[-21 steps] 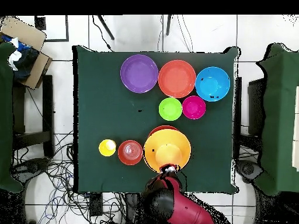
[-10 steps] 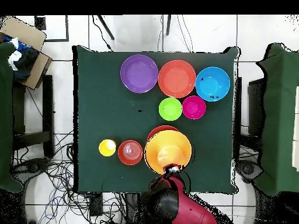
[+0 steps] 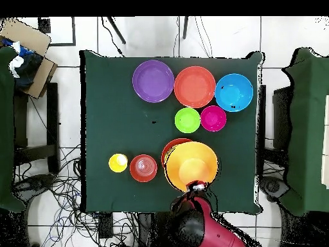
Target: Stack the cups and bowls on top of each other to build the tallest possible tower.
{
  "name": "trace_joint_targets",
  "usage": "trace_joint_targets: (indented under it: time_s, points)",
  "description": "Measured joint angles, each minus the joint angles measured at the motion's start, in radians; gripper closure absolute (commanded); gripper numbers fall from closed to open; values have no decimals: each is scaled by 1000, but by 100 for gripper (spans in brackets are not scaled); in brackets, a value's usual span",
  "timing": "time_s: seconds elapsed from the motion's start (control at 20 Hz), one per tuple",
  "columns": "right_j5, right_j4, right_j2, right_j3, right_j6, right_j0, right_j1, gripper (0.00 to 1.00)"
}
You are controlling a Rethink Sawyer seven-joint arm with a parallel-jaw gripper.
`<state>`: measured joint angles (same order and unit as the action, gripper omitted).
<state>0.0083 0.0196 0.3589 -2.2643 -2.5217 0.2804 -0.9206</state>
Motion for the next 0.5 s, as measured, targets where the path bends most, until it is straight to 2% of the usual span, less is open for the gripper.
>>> trace_joint_targets:
  time_s: [0.5]
  points:
    - [0,26,0,1,0,19,-18,100]
